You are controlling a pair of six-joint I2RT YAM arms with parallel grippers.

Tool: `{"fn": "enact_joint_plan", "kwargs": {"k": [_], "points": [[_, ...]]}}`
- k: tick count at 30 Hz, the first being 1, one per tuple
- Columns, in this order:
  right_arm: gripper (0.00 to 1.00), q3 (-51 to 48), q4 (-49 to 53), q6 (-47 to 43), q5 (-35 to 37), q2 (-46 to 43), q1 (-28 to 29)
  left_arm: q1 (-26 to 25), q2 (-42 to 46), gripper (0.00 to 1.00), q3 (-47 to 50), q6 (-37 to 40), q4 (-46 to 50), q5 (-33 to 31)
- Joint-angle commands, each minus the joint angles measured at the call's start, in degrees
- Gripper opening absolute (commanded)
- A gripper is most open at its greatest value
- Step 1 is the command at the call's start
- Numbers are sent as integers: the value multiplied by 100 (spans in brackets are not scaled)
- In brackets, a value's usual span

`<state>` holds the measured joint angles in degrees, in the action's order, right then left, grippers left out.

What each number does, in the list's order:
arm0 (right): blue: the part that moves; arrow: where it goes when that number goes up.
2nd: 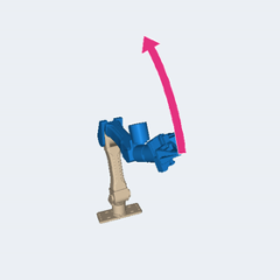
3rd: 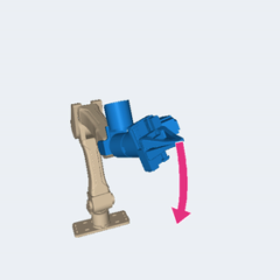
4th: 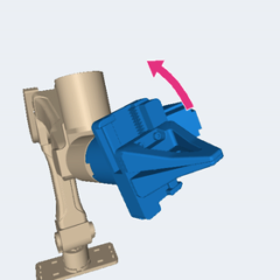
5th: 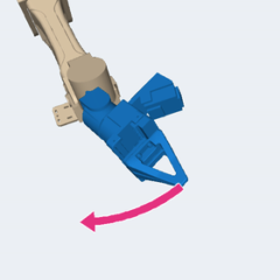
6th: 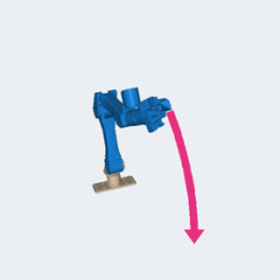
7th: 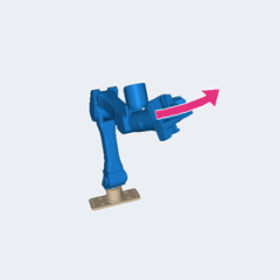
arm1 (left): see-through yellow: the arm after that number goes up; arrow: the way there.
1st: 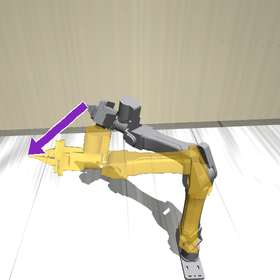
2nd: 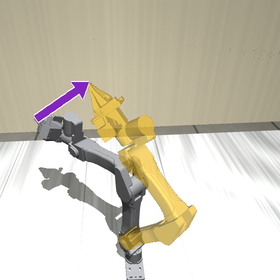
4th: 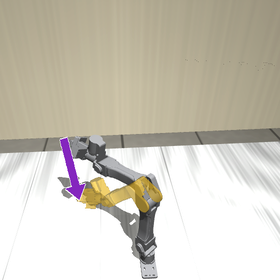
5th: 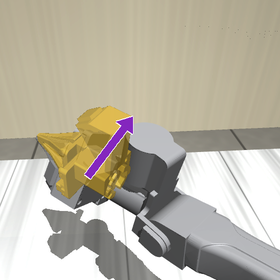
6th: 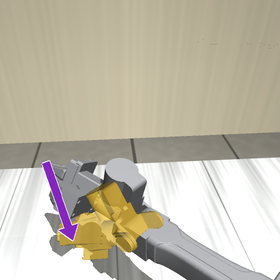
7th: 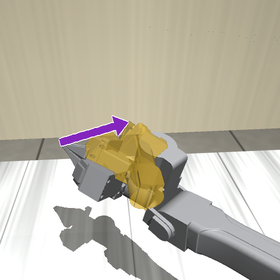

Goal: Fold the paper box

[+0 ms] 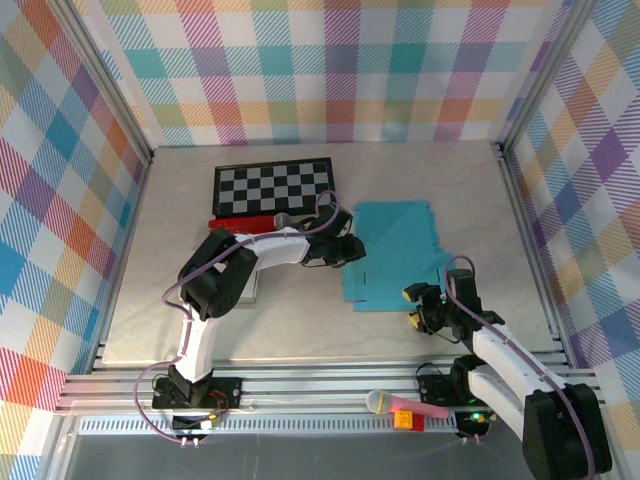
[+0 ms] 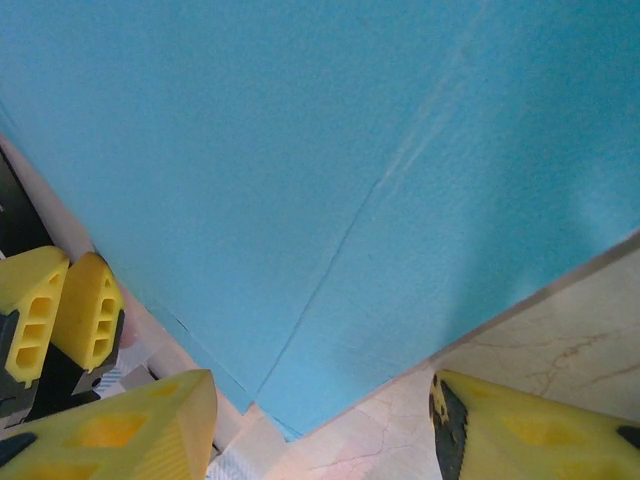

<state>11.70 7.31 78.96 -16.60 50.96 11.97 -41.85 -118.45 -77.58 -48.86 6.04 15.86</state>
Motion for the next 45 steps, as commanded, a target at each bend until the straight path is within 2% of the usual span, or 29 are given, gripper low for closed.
{"fn": "enact_joint_plan", "kwargs": {"k": [1, 9, 13, 17, 25, 45], "points": [[58, -53, -1307, -156, 298, 340, 16, 37, 99, 31, 206, -511, 35, 318], [58, -49, -883, -267, 456, 5, 16, 239, 560, 34, -87, -602, 306, 286], [58, -81, -1059, -335, 404, 86, 16, 555, 291, 34, -476, -248, 675, 306], [58, -30, -1211, -373, 425, 168, 16, 617, -51, 33, -813, 275, 1276, 298], [57, -174, -1781, -394, 507, 201, 16, 471, -286, 30, -540, 194, 830, 763], [49, 97, -3053, -627, 467, 724, 11, 352, -178, 29, -329, 70, 769, 959]]}}
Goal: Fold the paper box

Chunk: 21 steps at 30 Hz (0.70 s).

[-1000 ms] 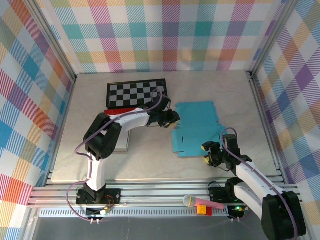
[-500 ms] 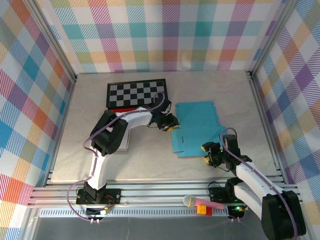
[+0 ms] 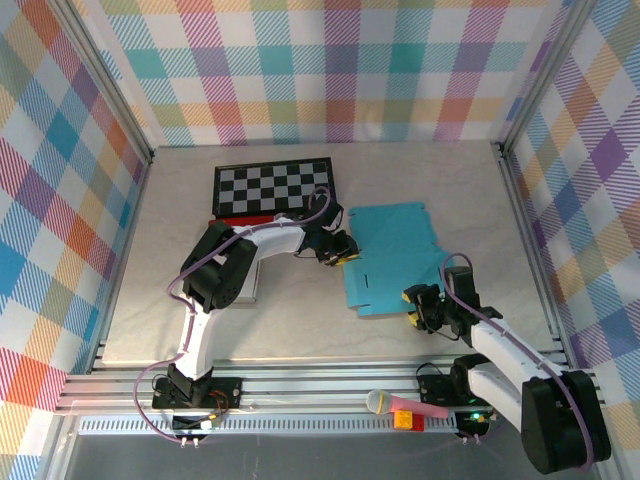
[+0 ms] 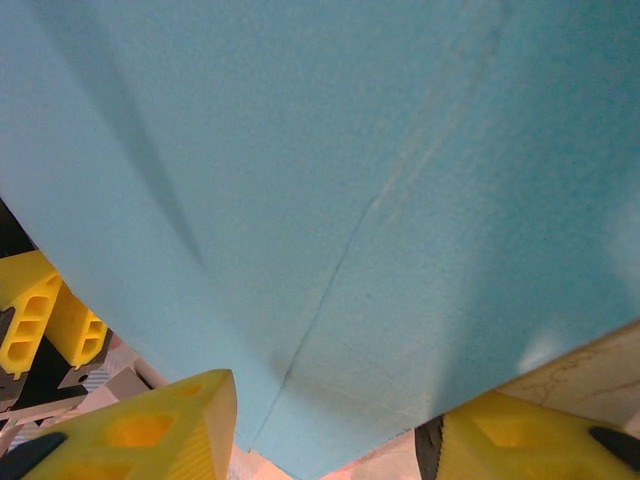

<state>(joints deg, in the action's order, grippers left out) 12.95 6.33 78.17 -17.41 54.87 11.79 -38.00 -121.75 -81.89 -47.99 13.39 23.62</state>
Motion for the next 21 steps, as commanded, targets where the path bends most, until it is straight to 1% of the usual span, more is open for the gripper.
{"fn": "enact_joint_plan", "kwargs": {"k": [1, 7, 17, 21], "points": [[49, 11, -2972, -560, 546, 318, 23, -32, 165, 29, 94, -18, 49, 187], [47, 241, -2913, -558, 493, 296, 3, -32, 195, 29, 69, -34, 83, 231], [46, 457, -2397, -650, 519, 174, -2, -32, 301, 29, 41, -103, 112, 249], [46, 466, -2402, -683, 530, 201, -17, -32, 360, 29, 76, -171, 99, 311]]}}
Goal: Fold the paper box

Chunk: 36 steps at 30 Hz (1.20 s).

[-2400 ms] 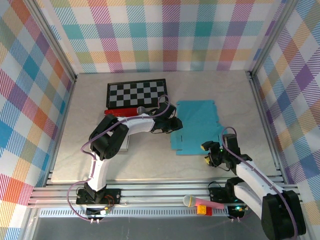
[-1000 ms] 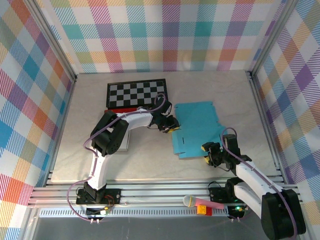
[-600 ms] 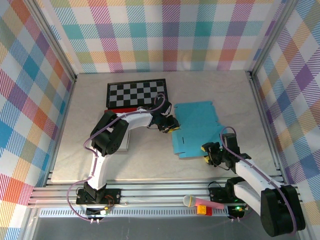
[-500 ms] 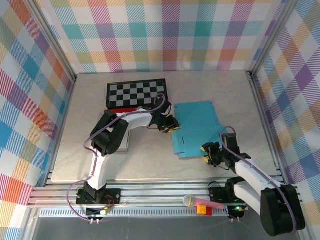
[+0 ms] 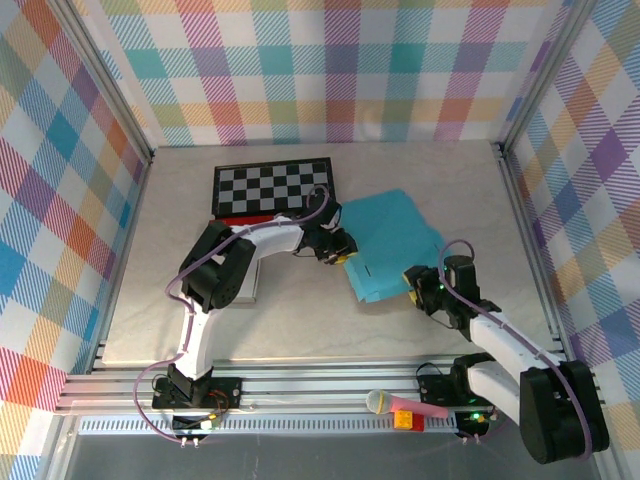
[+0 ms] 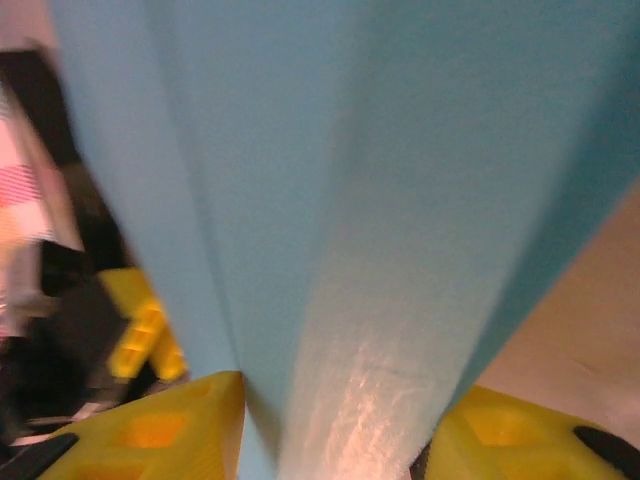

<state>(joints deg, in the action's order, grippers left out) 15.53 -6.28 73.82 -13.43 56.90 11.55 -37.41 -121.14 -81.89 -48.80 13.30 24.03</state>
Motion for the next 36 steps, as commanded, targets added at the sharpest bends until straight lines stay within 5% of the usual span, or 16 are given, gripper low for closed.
{"fn": "enact_joint_plan", "kwargs": {"k": [1, 9, 36], "points": [[46, 207, -1152, -267, 122, 25, -8, -91, 309, 29, 97, -95, 98, 273], [43, 372, -1523, -315, -54, 370, -57, -82, 327, 29, 64, -95, 138, 304], [40, 817, 565, -478, -142, -1070, -83, 14, 170, 29, -147, -16, 213, 247]]}}
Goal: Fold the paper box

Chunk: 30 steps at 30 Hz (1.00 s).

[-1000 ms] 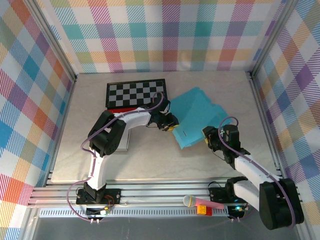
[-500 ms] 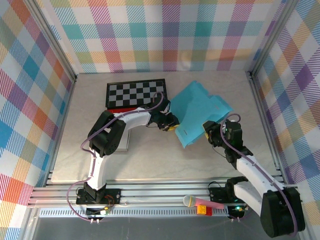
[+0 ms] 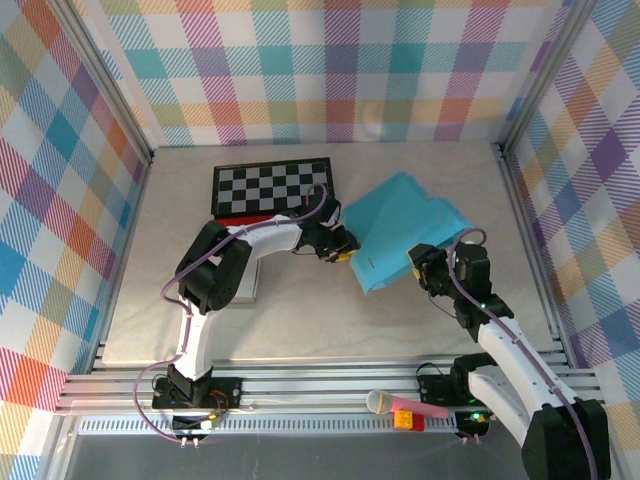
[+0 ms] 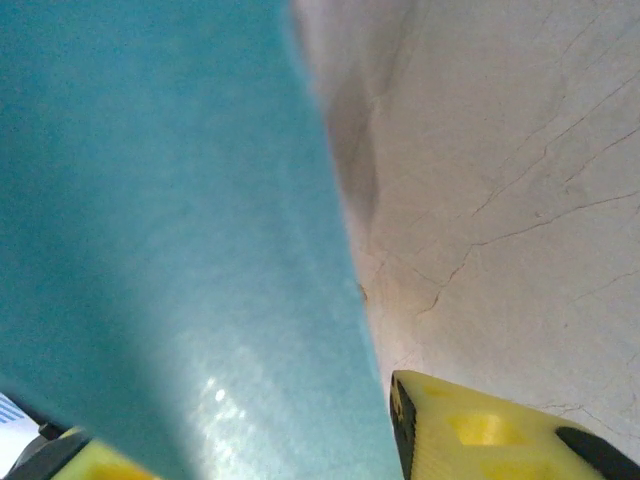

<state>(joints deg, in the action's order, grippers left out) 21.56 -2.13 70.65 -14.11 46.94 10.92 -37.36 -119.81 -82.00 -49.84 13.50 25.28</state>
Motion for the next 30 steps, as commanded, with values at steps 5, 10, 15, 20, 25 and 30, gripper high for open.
{"fn": "enact_joint_plan", "kwargs": {"k": [5, 10, 15, 20, 25, 30], "points": [[39, 346, 349, -183, -109, -118, -19, 19, 28, 29, -127, 98, 196, 118], [39, 463, 750, -219, -83, -292, -20, 27, 6, 29, -168, 103, 191, 122], [37, 506, 957, -221, -74, -390, -19, 27, -20, 29, -216, 107, 191, 127], [37, 625, 1205, -245, -48, -466, -15, 27, -25, 29, -232, 116, 369, 135], [37, 723, 1414, -244, -7, -527, -19, 36, -34, 29, -240, 142, 408, 135], [35, 870, 1730, -263, 38, -622, -19, 44, -47, 29, -276, 168, 435, 127]]}}
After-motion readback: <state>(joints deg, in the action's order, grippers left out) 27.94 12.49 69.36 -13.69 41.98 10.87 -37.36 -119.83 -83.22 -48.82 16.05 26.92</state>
